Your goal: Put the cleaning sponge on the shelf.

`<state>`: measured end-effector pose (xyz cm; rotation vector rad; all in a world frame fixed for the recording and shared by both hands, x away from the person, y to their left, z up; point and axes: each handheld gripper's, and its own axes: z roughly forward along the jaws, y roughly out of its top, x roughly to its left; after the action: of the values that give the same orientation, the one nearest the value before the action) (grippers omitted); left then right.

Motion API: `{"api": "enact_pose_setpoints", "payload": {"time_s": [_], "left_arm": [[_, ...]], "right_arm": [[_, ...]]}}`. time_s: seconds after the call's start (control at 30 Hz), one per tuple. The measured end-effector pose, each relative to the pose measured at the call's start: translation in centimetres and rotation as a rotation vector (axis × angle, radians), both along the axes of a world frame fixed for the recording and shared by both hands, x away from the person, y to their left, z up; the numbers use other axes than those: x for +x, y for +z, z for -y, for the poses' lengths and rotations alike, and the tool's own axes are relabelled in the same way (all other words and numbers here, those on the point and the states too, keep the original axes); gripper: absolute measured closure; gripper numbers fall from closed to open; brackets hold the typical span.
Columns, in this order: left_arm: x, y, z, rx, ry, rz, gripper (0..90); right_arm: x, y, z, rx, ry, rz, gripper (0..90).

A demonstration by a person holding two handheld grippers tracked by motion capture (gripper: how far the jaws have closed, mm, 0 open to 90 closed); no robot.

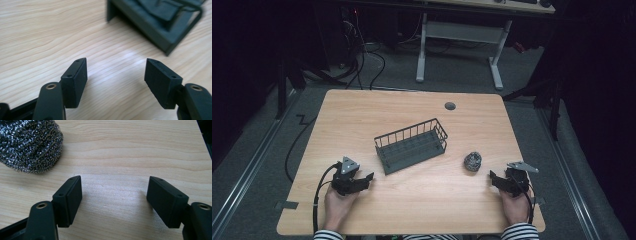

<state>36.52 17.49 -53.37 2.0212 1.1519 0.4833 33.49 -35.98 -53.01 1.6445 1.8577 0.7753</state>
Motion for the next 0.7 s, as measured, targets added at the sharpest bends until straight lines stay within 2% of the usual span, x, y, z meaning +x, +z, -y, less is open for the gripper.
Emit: {"api": "enact_pose_setpoints", "payload": {"time_s": [0.1, 0.13, 0.23, 0.27, 0.53, 0.7], "left_arm": [[0.1, -0.1, -0.4, 0.008, 0.022, -0.005, 34.0], [0.1, -0.2, -0.7, 0.034, 0.042, -0.003, 33.7], [0.2, -0.3, -1.0, 0.024, 0.058, -0.003, 32.8], [0.2, -0.3, -1.2, 0.034, 0.068, 0.000, 32.4], [0.4, -0.3, -1.4, 0.037, 0.087, -0.008, 28.7], [0.4, -0.3, -1.4, 0.034, 0.087, -0.010, 28.2]], "right_arm": [[-0.1, 0.0, -0.1, -0.001, 0.006, -0.002, 28.7], [-0.1, 0.0, -0.2, 0.002, 0.008, -0.001, 28.7], [-0.1, 0.0, -0.2, 0.002, 0.010, -0.001, 28.7], [-0.1, 0.0, -0.2, 0.002, 0.012, -0.002, 28.6], [-0.1, 0.0, -0.1, 0.003, 0.024, -0.003, 28.6], [-0.1, 0.3, -0.2, -0.002, 0.035, -0.028, 29.7]]}}
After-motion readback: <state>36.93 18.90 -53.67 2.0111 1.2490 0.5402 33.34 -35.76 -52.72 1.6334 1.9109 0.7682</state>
